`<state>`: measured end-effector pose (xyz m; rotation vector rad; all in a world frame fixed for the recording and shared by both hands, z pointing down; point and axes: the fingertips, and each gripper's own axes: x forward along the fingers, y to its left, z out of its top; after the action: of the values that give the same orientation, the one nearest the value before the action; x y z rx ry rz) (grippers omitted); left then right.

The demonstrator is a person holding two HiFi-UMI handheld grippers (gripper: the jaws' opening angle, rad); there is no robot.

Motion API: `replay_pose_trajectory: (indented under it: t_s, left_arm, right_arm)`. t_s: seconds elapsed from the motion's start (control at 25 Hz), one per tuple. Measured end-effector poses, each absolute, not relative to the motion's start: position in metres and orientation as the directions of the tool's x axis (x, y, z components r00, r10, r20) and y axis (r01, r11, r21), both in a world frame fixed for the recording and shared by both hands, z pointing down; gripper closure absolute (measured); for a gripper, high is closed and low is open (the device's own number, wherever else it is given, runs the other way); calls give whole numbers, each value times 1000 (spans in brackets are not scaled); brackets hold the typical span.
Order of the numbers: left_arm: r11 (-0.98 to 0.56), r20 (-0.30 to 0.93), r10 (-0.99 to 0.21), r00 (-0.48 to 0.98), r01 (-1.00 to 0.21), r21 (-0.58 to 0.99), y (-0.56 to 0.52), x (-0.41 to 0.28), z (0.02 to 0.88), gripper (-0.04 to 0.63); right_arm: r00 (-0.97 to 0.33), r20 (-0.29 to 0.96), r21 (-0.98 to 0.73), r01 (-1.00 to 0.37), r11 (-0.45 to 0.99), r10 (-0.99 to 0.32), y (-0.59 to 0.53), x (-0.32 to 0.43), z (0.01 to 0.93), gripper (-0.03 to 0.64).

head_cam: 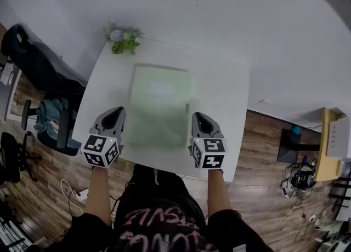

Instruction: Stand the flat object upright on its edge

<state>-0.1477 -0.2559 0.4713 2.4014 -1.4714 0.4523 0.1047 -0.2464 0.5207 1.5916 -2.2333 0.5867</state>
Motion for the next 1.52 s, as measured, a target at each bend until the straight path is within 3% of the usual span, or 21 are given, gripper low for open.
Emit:
replay_pose_trajectory:
  t_s: [0.68, 0.84, 0.92, 1.0, 1.28, 1.52]
  left_arm:
    - [-488, 513, -700, 497, -857, 165, -287, -157, 522, 573]
    - [-513, 544, -651, 528, -835, 197, -289, -152, 534, 460]
    - [-520, 561, -625, 543, -825, 220, -288, -149, 541, 432]
    - [-523, 578, -595, 559, -815, 249, -288, -146, 548, 381]
    - [-509, 614, -521, 593, -793, 334, -286, -139, 566, 302]
    - [-503, 634, -473, 612, -778, 376, -284, -136, 576, 274]
  right_arm:
    - [-286, 602, -156, -958, 242, -746, -261, 89, 557, 588]
    - [-301, 627, -180, -953, 243, -718, -260, 88, 567, 586]
    - [-308, 641, -207, -951, 227, -703, -258, 90, 571, 556]
    - [-323, 653, -242, -946, 215, -686, -256, 89, 575, 478]
    - [-399, 675, -344, -914, 213, -620, -248, 87, 587, 373]
    - [-440, 688, -405, -893, 197, -577, -249, 82, 595, 347]
